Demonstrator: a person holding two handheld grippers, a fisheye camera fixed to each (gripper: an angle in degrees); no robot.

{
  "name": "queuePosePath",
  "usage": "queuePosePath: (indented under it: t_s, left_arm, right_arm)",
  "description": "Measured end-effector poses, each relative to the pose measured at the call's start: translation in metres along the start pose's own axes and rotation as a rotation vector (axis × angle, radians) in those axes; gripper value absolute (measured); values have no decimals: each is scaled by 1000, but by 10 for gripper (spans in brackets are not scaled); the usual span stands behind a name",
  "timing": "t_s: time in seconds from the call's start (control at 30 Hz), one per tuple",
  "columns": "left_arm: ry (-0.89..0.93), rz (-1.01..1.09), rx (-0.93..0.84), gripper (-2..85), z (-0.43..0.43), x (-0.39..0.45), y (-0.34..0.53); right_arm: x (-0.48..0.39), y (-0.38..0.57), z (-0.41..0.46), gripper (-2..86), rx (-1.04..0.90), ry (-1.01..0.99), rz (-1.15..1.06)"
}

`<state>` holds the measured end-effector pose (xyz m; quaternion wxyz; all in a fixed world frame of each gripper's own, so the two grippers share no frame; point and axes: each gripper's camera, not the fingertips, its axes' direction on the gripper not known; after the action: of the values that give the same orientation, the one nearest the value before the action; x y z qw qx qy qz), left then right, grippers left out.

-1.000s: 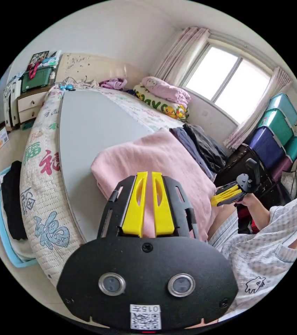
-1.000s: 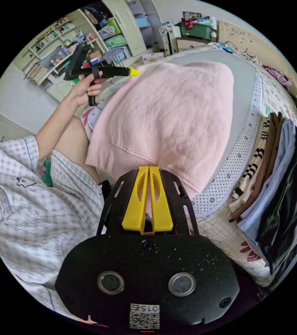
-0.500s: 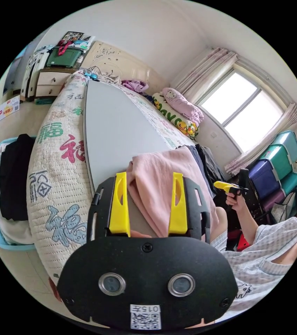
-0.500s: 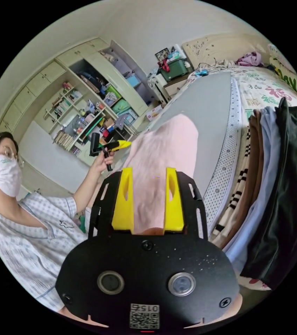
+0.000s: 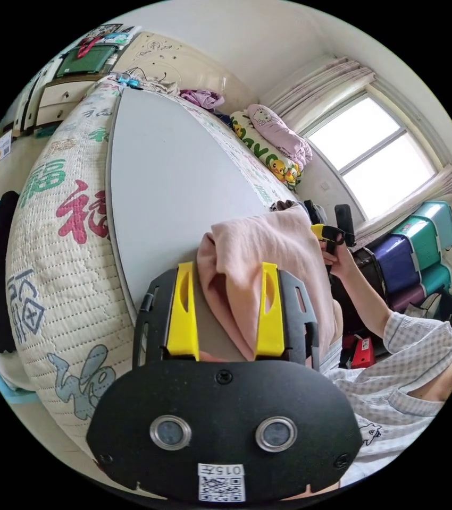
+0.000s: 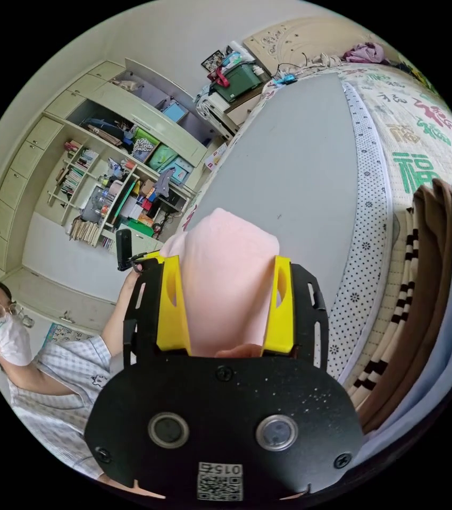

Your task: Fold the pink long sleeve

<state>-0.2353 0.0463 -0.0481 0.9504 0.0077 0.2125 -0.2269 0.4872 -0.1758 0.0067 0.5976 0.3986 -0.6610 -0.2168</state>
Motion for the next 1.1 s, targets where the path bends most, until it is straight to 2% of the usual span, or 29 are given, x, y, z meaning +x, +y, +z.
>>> queuePosePath:
  t_s: [0.17,0.27,0.37,0.47,0.63,0.87,1.0,1.1]
  left_arm:
    - [-10,2,-23,139,14,-10,11]
    - [61,-11,-32,100,24,-21,24]
    - [117,24,58,78,11,-18,46]
    - [176,135,173,65,-18,11,76]
    - [239,377,323,44,-63,111,144]
    - [213,658,330,38,-50,264,182]
    - [288,737,340,42,-6,324,173]
    - [362,737,340,43,41,347,151]
  right_arm:
    - [-8,-48,26,234,-97,-80,57]
    - [-34,-64,29,205,-88,-25,43]
    - [-78,-65,19,171,-8,20,-14]
    - [-127,-48,-18,154,166,-72,-107]
    - [-238,20,-90,140,412,-83,-384]
    - [-332,103,-198,137,689,18,-525]
    - [-376,95,-261,138,738,162,-560]
    - [-399,48,-312,138,724,296,-569]
